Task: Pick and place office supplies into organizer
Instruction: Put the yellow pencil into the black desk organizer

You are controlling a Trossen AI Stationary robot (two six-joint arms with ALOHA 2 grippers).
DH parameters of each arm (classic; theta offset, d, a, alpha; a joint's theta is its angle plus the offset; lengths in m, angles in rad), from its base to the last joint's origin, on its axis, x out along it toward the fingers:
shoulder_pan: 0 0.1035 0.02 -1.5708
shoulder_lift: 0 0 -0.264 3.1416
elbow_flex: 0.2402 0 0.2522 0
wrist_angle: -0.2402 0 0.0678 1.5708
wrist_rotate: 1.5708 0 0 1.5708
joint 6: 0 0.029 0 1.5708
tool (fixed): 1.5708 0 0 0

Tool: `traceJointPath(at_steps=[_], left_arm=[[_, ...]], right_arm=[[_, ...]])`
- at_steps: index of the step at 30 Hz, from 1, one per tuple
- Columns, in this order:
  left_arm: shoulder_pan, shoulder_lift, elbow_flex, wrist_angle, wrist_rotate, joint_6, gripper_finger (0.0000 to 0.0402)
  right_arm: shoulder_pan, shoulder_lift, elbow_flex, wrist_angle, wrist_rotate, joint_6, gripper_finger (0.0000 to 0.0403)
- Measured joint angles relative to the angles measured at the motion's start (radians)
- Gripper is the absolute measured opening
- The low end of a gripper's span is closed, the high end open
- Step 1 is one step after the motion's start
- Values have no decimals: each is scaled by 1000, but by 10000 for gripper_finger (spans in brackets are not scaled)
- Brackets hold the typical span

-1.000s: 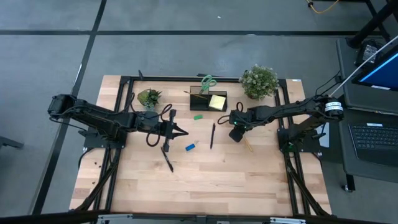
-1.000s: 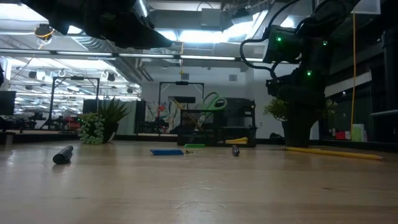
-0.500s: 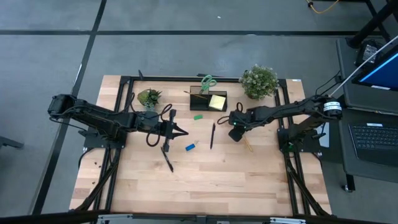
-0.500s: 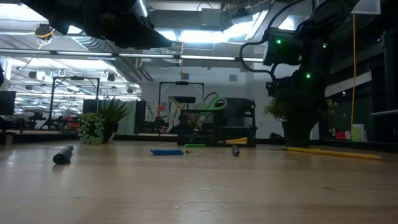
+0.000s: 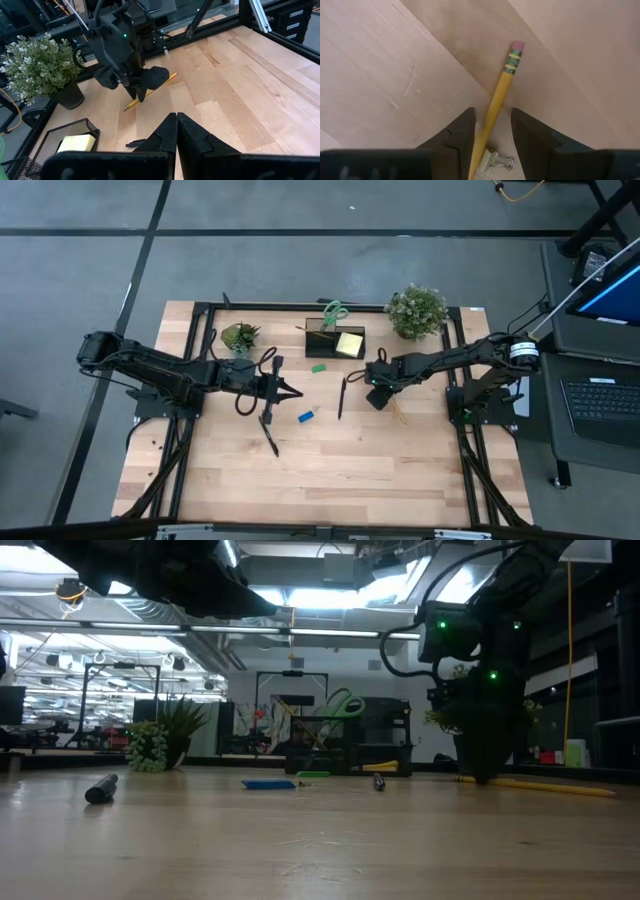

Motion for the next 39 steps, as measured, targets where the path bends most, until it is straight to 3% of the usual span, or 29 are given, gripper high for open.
traceJointPath(at_steps=[23, 39], left_arm=[[0, 0, 0, 0, 0, -2, 5], [0, 0, 0, 0, 0, -2, 2]], right_arm=[[-22, -2, -3, -24, -77, 67, 131], [-23, -1, -4, -22, -75, 65, 131]])
